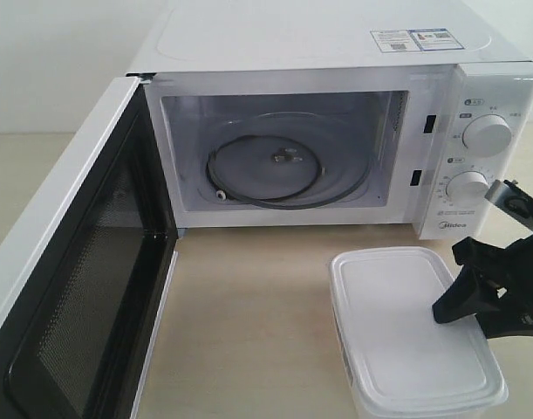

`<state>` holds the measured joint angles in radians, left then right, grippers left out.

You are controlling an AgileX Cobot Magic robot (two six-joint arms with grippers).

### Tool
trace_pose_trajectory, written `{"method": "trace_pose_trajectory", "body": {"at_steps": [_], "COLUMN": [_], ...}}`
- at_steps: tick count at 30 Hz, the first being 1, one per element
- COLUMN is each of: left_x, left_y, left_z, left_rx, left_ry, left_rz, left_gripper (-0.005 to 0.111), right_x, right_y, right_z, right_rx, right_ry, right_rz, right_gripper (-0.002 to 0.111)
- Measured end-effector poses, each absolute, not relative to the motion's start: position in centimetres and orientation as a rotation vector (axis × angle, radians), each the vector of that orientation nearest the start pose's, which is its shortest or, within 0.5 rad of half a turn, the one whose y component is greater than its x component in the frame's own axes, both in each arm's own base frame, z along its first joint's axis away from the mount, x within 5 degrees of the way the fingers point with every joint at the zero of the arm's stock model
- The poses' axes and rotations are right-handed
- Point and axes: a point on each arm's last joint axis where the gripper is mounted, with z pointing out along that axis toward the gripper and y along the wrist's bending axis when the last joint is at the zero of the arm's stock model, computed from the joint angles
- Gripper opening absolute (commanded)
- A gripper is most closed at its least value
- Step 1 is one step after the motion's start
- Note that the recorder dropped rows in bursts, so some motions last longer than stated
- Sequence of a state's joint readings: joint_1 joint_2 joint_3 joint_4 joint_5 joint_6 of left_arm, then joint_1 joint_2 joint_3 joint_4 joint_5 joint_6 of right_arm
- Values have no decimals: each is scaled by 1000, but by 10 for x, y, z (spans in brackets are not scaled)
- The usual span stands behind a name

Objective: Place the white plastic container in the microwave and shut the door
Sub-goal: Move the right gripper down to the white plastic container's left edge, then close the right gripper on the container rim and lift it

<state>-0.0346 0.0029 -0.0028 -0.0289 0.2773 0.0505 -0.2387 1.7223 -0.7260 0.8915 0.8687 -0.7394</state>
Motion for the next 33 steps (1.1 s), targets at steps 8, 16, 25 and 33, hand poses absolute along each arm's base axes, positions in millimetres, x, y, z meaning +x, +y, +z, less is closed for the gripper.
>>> {"method": "trace_pose_trajectory", "body": {"at_steps": [8, 16, 25, 33], "left_x": [55, 55, 55, 55], "left_y": [-3, -3, -3, -3], "left_z": [189, 189, 189, 189], "left_rx": [56, 56, 56, 56], "left_ry": [1760, 1760, 1760, 1760], "left_rz": [-16, -16, -16, -16], "left_gripper": [4, 4, 4, 4], "right_x": [258, 257, 257, 257], "right_y": [-6, -5, -4, -4], "right_z": [139, 141, 141, 141], "right_rx": [233, 225, 216, 211], "right_ry": [2874, 2879, 2880, 2878], "right_rz": [953, 993, 1002, 1002], "right_gripper": [25, 16, 0, 0]}}
